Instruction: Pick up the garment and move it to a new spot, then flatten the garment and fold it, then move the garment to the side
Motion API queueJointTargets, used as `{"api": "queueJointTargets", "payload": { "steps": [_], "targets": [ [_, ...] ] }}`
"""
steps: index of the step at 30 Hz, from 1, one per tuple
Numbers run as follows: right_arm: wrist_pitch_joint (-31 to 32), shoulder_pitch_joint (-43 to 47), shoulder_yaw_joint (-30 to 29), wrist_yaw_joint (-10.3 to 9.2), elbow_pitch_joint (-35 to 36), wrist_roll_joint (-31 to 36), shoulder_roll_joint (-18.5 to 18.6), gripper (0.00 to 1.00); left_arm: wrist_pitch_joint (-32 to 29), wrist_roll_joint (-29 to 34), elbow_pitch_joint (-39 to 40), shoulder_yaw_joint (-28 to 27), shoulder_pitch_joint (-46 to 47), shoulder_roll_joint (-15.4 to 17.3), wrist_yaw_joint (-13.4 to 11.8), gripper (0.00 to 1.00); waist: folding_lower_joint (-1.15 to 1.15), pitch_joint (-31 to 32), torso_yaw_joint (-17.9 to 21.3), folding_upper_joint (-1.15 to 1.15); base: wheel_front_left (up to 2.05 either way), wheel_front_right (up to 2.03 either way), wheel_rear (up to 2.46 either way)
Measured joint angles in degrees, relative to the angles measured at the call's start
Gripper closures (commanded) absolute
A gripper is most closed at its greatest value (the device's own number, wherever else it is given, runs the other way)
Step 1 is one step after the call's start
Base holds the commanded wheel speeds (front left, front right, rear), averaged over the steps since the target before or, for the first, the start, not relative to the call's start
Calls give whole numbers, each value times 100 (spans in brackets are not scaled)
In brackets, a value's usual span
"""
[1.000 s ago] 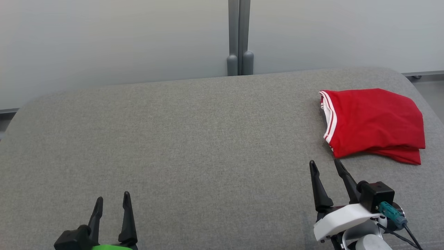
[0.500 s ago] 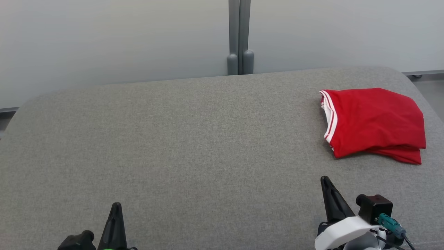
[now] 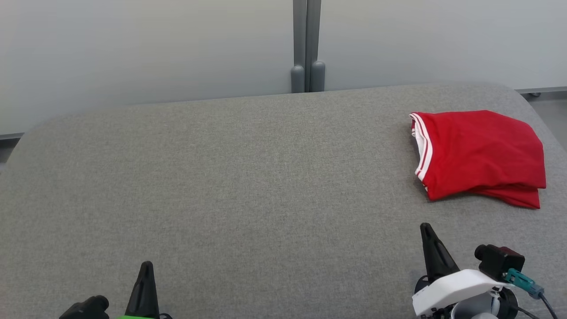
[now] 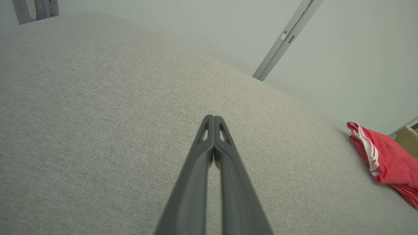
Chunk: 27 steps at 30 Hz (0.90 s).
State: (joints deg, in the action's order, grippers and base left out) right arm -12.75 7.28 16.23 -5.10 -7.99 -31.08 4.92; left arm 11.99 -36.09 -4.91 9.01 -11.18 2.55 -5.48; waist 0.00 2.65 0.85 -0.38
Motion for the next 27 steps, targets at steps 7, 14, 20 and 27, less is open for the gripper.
{"api": "queueJointTargets", "payload": {
  "steps": [7,14,20,27],
  "targets": [
    [123,-18,-155,52,-1,-503,-19,100,-122,-474,-14,-102,19,1,63,100,0,-25,-8,0,0,0,0],
    [230,-102,-311,107,-5,-1024,-5,100,-246,-961,-43,-163,70,13,145,100,0,-49,-15,0,0,0,0],
    [333,-127,-438,167,-27,-1478,13,100,-346,-1350,-124,-211,196,25,236,100,0,-70,-20,0,0,0,0],
    [447,-221,-544,259,-63,-1912,22,100,-445,-1742,-194,-299,248,38,301,100,0,-89,-26,0,0,0,0]
  ]
}}
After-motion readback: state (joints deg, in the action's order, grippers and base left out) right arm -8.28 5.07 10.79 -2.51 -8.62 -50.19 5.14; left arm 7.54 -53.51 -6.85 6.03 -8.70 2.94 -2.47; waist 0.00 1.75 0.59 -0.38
